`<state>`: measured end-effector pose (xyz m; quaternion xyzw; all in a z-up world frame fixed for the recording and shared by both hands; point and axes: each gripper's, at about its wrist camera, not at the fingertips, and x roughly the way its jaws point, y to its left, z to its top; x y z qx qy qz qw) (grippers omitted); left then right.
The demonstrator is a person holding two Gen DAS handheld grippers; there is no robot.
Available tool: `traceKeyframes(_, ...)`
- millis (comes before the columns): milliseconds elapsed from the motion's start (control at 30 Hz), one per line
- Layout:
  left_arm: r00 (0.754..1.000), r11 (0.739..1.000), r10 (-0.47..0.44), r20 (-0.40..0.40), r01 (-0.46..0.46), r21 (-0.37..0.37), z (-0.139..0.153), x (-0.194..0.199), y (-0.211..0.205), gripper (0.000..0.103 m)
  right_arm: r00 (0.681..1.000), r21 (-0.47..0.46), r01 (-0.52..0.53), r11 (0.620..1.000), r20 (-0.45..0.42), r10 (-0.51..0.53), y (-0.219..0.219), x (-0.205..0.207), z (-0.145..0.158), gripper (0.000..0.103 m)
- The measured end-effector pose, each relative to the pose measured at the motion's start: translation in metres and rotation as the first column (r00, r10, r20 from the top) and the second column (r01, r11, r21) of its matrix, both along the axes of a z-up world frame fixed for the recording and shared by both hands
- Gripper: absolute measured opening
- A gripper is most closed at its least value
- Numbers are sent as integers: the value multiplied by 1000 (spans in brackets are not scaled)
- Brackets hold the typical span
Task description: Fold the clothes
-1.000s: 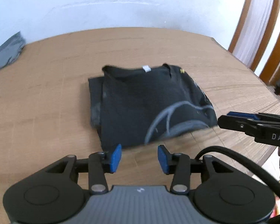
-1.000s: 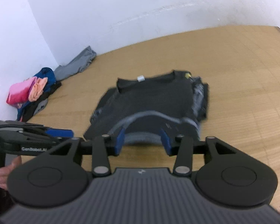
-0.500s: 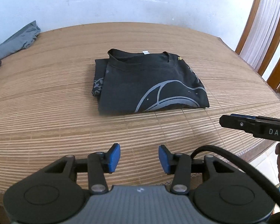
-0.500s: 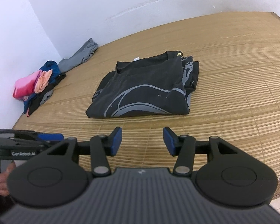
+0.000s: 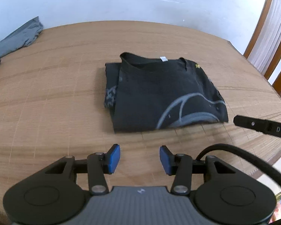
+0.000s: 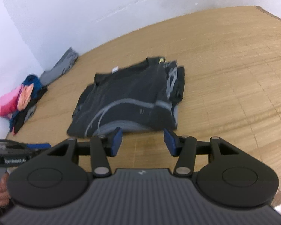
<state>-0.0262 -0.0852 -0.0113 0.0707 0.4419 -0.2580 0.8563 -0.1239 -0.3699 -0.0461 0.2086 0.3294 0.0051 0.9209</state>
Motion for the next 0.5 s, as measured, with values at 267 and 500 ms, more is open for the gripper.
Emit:
traceKeyframes(267, 998, 998, -65, -1, 65, 0, -6, 50, -14, 50, 996, 9, 86, 996, 22, -86, -11, 52, -17, 49)
traceKeyframes(500, 997, 997, -76, -21, 76, -1, -16, 65, -15, 50, 985, -108, 127, 986, -103, -138, -16, 55, -22, 48)
